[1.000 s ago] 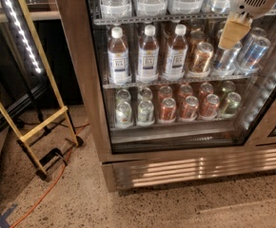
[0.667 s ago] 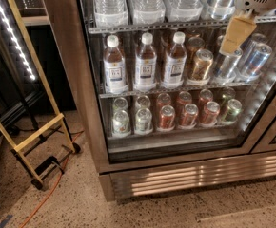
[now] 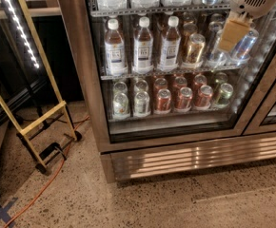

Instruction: Close left fridge door

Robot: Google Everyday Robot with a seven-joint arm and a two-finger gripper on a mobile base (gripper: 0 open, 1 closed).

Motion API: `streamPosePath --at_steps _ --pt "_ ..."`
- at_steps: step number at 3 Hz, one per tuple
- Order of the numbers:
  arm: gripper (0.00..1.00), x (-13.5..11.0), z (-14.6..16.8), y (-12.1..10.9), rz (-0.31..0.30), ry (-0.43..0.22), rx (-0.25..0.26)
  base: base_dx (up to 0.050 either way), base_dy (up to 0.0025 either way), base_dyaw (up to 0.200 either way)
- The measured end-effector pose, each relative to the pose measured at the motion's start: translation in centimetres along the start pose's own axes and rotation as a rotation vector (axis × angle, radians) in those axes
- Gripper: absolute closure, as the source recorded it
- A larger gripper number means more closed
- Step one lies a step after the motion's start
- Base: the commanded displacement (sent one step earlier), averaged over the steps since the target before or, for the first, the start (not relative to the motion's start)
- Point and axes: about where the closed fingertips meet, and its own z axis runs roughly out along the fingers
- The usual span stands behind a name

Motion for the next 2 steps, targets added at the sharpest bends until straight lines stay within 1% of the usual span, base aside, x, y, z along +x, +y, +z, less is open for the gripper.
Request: streamPosePath --at_steps 1,2 --pt "1.00 0.00 0.00 0.00 0.000 0.000 0.000 -0.048 -0.00003 0.000" --pt "1.00 0.00 0.00 0.00 0.000 0.000 0.000 0.000 0.00000 0.000"
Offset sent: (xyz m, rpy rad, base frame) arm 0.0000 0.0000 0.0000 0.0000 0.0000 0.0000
